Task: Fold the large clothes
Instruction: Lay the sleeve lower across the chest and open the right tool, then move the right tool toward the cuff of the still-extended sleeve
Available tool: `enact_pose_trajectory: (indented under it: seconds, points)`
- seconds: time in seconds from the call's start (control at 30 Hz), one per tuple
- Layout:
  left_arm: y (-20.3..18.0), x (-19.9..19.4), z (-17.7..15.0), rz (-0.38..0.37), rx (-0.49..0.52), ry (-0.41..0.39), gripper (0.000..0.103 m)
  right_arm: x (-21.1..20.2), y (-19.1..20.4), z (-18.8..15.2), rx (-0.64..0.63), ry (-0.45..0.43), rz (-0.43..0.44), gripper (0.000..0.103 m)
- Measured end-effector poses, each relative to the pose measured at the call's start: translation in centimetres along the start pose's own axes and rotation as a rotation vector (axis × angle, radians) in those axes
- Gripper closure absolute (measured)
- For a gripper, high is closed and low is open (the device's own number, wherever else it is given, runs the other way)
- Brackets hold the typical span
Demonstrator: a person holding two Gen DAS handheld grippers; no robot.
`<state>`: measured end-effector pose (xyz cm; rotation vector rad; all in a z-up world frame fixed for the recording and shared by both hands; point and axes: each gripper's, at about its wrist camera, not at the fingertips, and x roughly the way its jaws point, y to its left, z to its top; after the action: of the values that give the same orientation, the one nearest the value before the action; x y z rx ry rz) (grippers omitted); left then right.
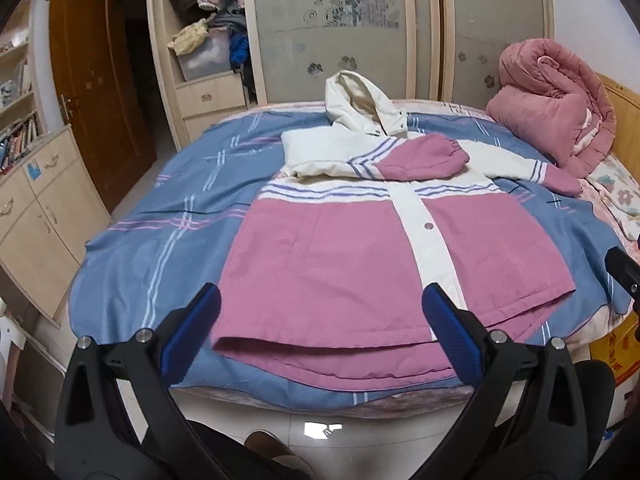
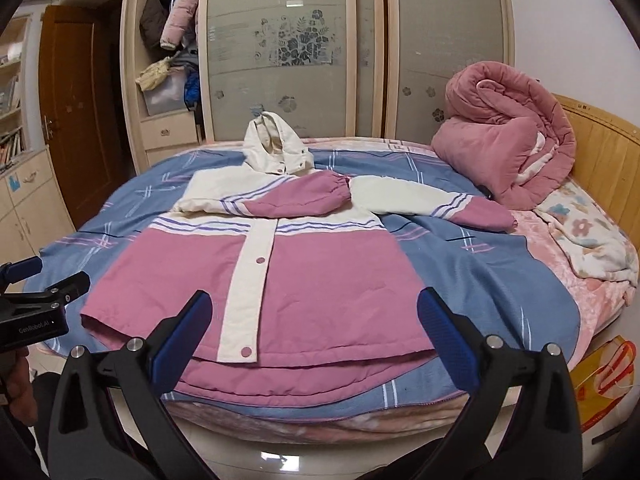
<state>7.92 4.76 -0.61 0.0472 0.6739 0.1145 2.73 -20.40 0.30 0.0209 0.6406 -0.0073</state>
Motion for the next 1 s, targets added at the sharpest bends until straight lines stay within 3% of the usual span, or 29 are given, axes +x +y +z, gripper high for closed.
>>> enact_pose_trajectory:
  seconds: [0.1,1.0]
  points:
    - [-0.2,-0.9,0.1,0.009,0.013,-0.023,0.002,-0.4,0.1,0.1,-0.003,-0.007,0.007,0.001]
    - [-0.5,-1.1,0.0,-0.009,0.038,0.005,0.002,-0.6,0.5,0.6,0.003,-0.01,0.023,0.001]
